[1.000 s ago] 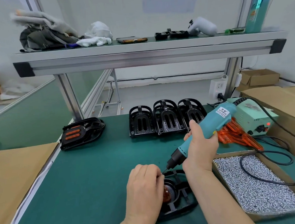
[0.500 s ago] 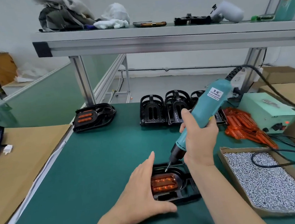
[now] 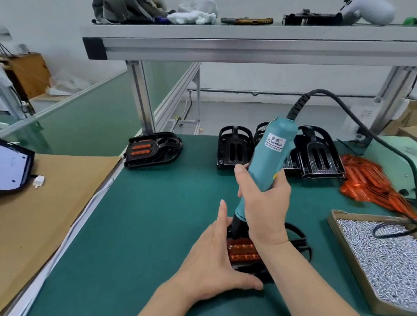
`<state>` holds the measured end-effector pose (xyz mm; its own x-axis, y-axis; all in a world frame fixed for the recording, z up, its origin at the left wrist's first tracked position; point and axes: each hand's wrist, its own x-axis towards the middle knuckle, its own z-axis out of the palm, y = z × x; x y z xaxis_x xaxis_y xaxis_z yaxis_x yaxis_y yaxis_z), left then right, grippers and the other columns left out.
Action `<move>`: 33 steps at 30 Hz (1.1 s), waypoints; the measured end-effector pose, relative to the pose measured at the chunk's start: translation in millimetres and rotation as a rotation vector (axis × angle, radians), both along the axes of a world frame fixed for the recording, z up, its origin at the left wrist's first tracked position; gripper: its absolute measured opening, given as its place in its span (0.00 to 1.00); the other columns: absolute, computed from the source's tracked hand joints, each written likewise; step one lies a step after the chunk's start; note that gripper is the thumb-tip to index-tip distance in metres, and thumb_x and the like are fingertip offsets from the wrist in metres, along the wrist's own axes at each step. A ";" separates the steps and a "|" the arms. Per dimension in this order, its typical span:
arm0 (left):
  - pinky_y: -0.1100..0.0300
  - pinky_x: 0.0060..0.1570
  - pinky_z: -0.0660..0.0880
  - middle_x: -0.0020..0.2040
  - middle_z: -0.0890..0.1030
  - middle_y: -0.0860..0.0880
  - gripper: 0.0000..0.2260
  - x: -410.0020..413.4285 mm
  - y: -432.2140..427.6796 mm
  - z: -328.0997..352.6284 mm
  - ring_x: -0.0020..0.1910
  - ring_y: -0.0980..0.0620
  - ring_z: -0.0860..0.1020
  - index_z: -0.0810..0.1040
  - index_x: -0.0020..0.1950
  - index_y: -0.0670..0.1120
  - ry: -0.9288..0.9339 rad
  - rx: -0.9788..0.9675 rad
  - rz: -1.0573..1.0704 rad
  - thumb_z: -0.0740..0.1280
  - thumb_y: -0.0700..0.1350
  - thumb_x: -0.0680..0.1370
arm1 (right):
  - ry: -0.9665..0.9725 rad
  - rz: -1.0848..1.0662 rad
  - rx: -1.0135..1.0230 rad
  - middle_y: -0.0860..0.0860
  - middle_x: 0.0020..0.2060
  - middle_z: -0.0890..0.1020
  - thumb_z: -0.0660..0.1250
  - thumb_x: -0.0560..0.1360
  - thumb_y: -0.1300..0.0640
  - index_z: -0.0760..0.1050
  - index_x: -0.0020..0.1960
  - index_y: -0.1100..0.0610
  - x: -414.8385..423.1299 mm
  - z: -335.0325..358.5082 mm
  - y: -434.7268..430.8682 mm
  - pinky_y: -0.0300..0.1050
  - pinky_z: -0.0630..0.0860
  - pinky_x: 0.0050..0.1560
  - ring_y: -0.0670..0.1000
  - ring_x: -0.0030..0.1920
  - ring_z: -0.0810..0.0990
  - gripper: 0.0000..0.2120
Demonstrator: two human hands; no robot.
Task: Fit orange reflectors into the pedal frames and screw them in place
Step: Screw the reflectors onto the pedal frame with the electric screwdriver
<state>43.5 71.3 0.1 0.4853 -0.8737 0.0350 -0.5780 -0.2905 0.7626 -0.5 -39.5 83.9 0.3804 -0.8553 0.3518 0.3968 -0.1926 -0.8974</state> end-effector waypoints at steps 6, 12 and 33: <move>0.60 0.65 0.70 0.66 0.68 0.66 0.69 -0.3 -0.2 0.6 0.66 0.65 0.67 0.27 0.75 0.64 0.011 -0.025 0.011 0.76 0.74 0.53 | 0.055 0.036 -0.030 0.48 0.32 0.78 0.75 0.69 0.50 0.74 0.39 0.47 2.3 -0.9 2.9 0.43 0.74 0.36 0.51 0.31 0.74 0.09; 0.63 0.62 0.70 0.64 0.69 0.66 0.68 -1.4 0.6 4.6 0.65 0.64 0.69 0.29 0.76 0.63 0.012 -0.047 -0.002 0.78 0.70 0.55 | 0.081 0.047 -0.031 0.49 0.33 0.79 0.74 0.68 0.48 0.75 0.40 0.49 2.6 -2.6 3.4 0.43 0.75 0.36 0.51 0.31 0.74 0.10; 0.54 0.58 0.76 0.60 0.76 0.63 0.63 -3.3 -1.4 9.8 0.58 0.58 0.75 0.37 0.79 0.63 0.013 -0.079 0.005 0.79 0.64 0.58 | 0.087 0.092 0.004 0.50 0.28 0.74 0.74 0.68 0.48 0.71 0.38 0.57 6.2 -11.3 1.1 0.43 0.72 0.33 0.50 0.29 0.70 0.16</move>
